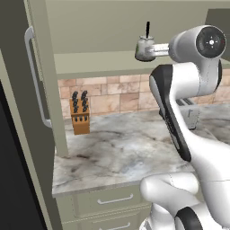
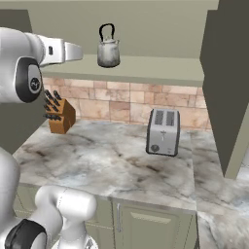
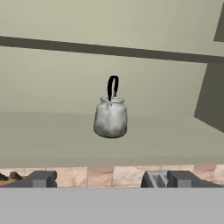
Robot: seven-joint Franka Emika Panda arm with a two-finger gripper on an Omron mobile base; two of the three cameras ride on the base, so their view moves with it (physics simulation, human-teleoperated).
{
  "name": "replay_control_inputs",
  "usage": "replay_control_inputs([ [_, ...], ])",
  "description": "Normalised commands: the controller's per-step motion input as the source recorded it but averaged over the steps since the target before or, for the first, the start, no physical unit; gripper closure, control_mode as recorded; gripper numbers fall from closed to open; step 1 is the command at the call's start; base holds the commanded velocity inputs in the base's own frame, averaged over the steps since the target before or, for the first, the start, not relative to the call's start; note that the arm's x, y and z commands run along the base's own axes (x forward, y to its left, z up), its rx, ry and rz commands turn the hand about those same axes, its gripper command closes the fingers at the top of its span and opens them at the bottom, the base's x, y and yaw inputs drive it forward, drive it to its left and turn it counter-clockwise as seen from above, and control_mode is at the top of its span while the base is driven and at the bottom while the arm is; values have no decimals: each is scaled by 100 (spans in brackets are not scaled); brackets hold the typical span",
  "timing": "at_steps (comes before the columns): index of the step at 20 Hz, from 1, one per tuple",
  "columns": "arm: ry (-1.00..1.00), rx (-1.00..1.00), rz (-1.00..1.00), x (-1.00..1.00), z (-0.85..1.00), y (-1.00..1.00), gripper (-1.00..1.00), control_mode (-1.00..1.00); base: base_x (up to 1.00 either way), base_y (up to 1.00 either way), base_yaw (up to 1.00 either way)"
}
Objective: Open the cabinet, pick the kettle from the cabinet, and place it in the sink.
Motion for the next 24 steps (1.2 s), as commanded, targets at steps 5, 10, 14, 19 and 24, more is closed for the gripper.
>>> replay_control_inputs([
  [5, 0, 1, 0, 34, 13, 0, -100, -100, 0, 0, 0],
  [10, 0, 0, 0, 31, 6, 0, -100, -100, 0, 0, 0],
  [14, 0, 0, 0, 25, -1, -1, -100, -100, 0, 0, 0],
  [19, 0, 1, 0, 26, -6, 0, -100, -100, 0, 0, 0],
  [24, 0, 2, 0, 31, -3, -3, -100, -100, 0, 0, 0],
])
